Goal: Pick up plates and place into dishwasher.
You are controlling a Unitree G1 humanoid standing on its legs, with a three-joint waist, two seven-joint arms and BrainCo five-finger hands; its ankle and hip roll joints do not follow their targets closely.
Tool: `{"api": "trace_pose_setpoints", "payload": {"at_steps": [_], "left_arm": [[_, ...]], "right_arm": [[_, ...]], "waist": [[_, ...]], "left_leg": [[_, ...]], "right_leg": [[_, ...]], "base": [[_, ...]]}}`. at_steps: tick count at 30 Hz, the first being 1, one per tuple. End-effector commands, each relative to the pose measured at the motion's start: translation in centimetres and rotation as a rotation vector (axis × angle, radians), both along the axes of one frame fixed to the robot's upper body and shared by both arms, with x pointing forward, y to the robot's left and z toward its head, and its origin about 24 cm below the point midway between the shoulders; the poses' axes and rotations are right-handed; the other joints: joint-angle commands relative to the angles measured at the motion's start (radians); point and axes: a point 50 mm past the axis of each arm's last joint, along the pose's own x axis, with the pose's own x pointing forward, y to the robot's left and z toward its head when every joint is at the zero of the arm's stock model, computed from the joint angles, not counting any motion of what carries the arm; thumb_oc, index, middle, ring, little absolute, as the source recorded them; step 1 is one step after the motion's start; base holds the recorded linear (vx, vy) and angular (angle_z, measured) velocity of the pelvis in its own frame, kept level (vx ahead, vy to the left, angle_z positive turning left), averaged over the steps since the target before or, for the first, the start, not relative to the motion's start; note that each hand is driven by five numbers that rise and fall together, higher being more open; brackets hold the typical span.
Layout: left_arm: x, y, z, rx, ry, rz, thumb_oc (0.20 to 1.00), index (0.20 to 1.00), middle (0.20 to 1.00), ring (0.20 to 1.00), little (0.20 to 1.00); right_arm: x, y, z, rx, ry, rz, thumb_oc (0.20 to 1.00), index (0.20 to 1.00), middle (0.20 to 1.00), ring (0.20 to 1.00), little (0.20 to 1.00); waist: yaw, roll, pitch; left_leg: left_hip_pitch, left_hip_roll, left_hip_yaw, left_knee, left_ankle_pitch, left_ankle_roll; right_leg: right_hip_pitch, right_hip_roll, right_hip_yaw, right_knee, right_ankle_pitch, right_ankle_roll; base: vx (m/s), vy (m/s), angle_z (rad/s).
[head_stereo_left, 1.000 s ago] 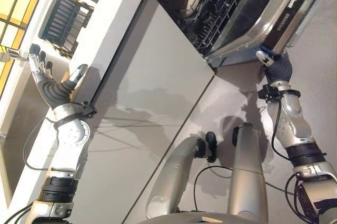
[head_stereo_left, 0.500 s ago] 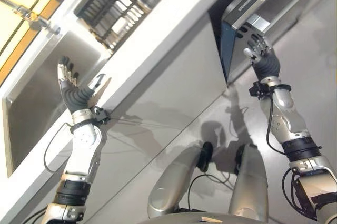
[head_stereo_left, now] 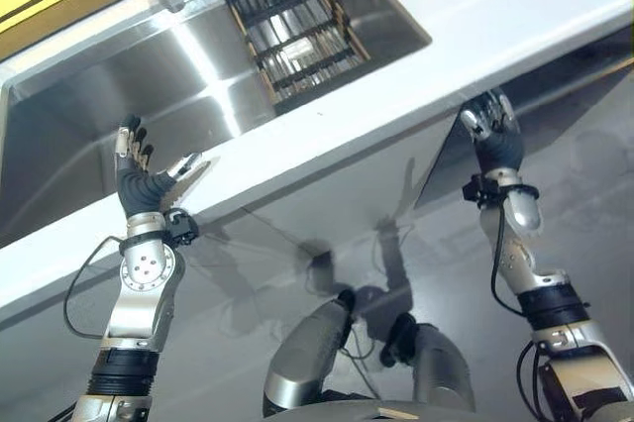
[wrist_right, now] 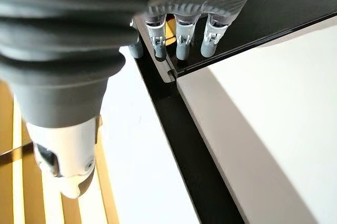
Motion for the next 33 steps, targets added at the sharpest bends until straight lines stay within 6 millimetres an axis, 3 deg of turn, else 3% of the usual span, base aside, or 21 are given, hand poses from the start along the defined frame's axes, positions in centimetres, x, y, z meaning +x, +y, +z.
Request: {"api": "trace_pose_setpoints", "payload": {"at_steps": [1, 10, 13, 19, 23, 25, 28, 30, 32, 33], "left_arm": [[-0.8, 1.2, 0.5, 0.155, 0.032, -0.016, 1.0, 1.0, 1.0, 1.0, 1.0], [-1.3, 0.2, -0.4, 0.119, 0.059, -0.008, 1.0, 1.0, 1.0, 1.0, 1.0], [-1.9, 0.1, -0.7, 0.083, 0.054, 0.017, 1.0, 1.0, 1.0, 1.0, 1.0], [-2.8, -0.2, -1.1, -0.006, 0.05, 0.04, 1.0, 1.0, 1.0, 1.0, 1.0], [-2.7, -1.0, -0.5, -0.074, 0.014, 0.021, 1.0, 1.0, 1.0, 1.0, 1.0], [-2.4, -1.4, -0.1, -0.095, -0.009, -0.022, 1.0, 1.0, 1.0, 1.0, 1.0], [-1.7, -2.0, 0.4, -0.117, -0.03, -0.091, 1.0, 1.0, 1.0, 1.0, 1.0], [-1.4, -2.5, 0.5, -0.134, -0.041, -0.131, 1.0, 1.0, 1.0, 1.0, 1.0], [-1.1, -3.1, 0.6, -0.151, -0.051, -0.176, 1.0, 1.0, 1.0, 1.0, 1.0], [-0.9, -3.5, 0.6, -0.167, -0.057, -0.212, 1.0, 1.0, 1.0, 1.0, 1.0]], "right_arm": [[-0.3, 5.3, 7.2, -0.052, -0.388, 0.194, 1.0, 1.0, 1.0, 1.0, 1.0], [-3.6, 4.5, -2.1, 0.017, 0.058, 0.058, 1.0, 1.0, 1.0, 1.0, 1.0], [-5.5, 3.9, -3.6, -0.012, 0.138, -0.038, 1.0, 1.0, 1.0, 1.0, 1.0], [-7.3, 3.2, -1.2, -0.054, 0.022, -0.108, 1.0, 1.0, 1.0, 1.0, 1.0], [-7.4, 4.9, 2.0, -0.137, -0.175, 0.009, 1.0, 1.0, 1.0, 1.0, 1.0], [-7.3, 6.4, 3.5, -0.163, -0.275, 0.129, 1.0, 1.0, 1.0, 1.0, 1.0], [-6.7, 8.2, 4.8, -0.233, -0.355, 0.258, 1.0, 1.0, 1.0, 1.0, 1.0], [-6.4, 8.9, 5.3, -0.23, -0.367, 0.318, 1.0, 1.0, 1.0, 1.0, 1.0], [-6.1, 9.4, 5.5, -0.26, -0.379, 0.343, 1.0, 1.0, 1.0, 1.0, 1.0], [-6.0, 9.2, 5.6, -0.281, -0.373, 0.333, 1.0, 1.0, 1.0, 1.0, 1.0]], "waist": [[0.042, -0.089, -0.147], [-0.049, -0.105, -0.195], [-0.087, -0.103, -0.213], [-0.131, -0.095, -0.246], [-0.123, -0.097, -0.265], [-0.101, -0.105, -0.271], [-0.067, -0.104, -0.273], [-0.048, -0.112, -0.278], [-0.031, -0.134, -0.292], [-0.019, -0.156, -0.302]], "left_leg": [[0.018, -0.002, 0.035, -0.133, 0.107, 0.071], [0.112, 0.055, 0.089, -0.26, 0.137, 0.063], [0.137, 0.067, 0.117, -0.298, 0.145, 0.061], [0.162, 0.067, 0.152, -0.324, 0.134, 0.065], [0.18, 0.046, 0.157, -0.33, 0.119, 0.081], [0.188, 0.026, 0.141, -0.338, 0.121, 0.1], [0.193, 0.003, 0.107, -0.348, 0.139, 0.128], [0.191, -0.013, 0.079, -0.35, 0.15, 0.134], [0.173, -0.034, 0.03, -0.346, 0.164, 0.129], [0.157, -0.056, -0.008, -0.33, 0.167, 0.121]], "right_leg": [[0.118, -0.044, 0.132, -0.145, 0.117, 0.06], [0.183, -0.004, 0.199, -0.302, 0.167, 0.082], [0.193, 0.002, 0.229, -0.344, 0.185, 0.09], [0.193, -0.003, 0.275, -0.379, 0.203, 0.106], [0.188, -0.014, 0.278, -0.345, 0.2, 0.117], [0.169, -0.018, 0.263, -0.255, 0.207, 0.117], [0.096, -0.017, 0.254, 0.004, 0.259, 0.105], [0.077, -0.002, 0.266, 0.074, 0.275, 0.096], [0.094, 0.049, 0.286, -0.017, 0.265, 0.091], [0.127, 0.072, 0.305, -0.144, 0.241, 0.092]], "base": [[-0.03, -0.113, -0.02], [-0.08, -0.075, -0.14], [-0.1, 0.025, -0.28], [-0.03, 0.099, -0.38], [-0.01, 0.209, -0.25], [-0.01, 0.21, 0.04], [-0.02, 0.179, 0.25], [0.02, 0.052, 0.6], [0.07, -0.101, 1.17], [0.1, -0.168, 1.31]]}}
